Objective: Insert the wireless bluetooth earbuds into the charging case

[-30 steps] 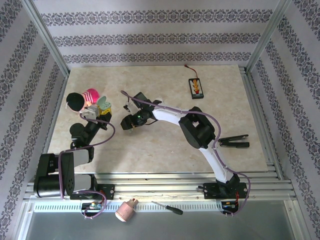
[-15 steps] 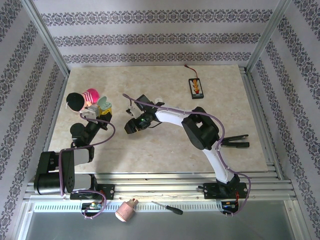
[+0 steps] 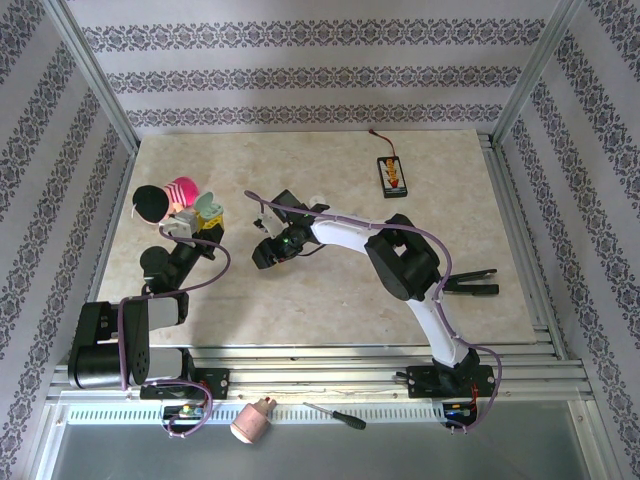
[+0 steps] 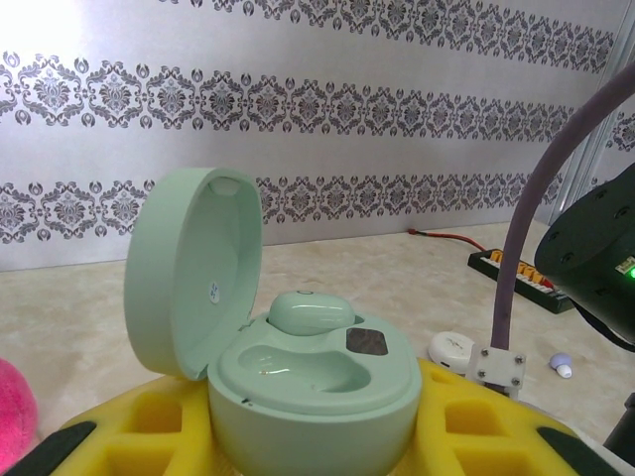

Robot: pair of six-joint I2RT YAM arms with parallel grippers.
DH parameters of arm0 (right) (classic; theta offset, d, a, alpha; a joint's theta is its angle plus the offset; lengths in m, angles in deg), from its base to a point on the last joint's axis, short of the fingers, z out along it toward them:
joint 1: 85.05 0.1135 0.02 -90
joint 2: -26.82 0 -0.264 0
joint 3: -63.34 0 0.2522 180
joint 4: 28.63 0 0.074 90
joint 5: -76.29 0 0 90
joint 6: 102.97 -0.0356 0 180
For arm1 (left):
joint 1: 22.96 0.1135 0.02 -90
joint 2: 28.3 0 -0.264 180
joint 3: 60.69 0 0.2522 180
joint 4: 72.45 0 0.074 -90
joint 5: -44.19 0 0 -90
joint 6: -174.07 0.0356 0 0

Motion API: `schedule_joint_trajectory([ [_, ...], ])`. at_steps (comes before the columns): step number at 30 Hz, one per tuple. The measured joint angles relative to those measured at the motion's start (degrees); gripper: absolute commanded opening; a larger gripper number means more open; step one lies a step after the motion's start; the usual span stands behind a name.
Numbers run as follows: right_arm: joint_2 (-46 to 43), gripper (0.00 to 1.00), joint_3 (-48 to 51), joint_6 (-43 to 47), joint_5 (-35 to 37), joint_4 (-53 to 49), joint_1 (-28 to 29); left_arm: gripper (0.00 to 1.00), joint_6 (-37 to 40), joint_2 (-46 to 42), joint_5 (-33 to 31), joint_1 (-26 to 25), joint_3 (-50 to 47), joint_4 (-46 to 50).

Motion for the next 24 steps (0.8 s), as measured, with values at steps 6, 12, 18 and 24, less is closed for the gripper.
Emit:
schedule_joint_trajectory([
  [6, 0.0, 0.40, -0.1, 0.8, 3.3, -1.2, 0.0, 0.21, -0.1, 0.0, 0.0, 0.0, -0.1, -0.2],
  [12, 0.0, 0.31, -0.4, 0.4, 5.3, -1.7, 0.0, 0.22, -0.2, 0.0, 0.0, 0.0, -0.1, -0.9],
  [18, 0.0, 0.24, -0.5, -0.8, 5.9, -1.8, 0.0, 0.21, -0.2, 0.0, 0.0, 0.0, -0.1, -0.9],
  [24, -2.6, 0.16, 1.9, -1.8, 6.0, -1.4, -0.5, 0.22, -0.2, 0.0, 1.1, 0.0, -0.1, -0.9],
])
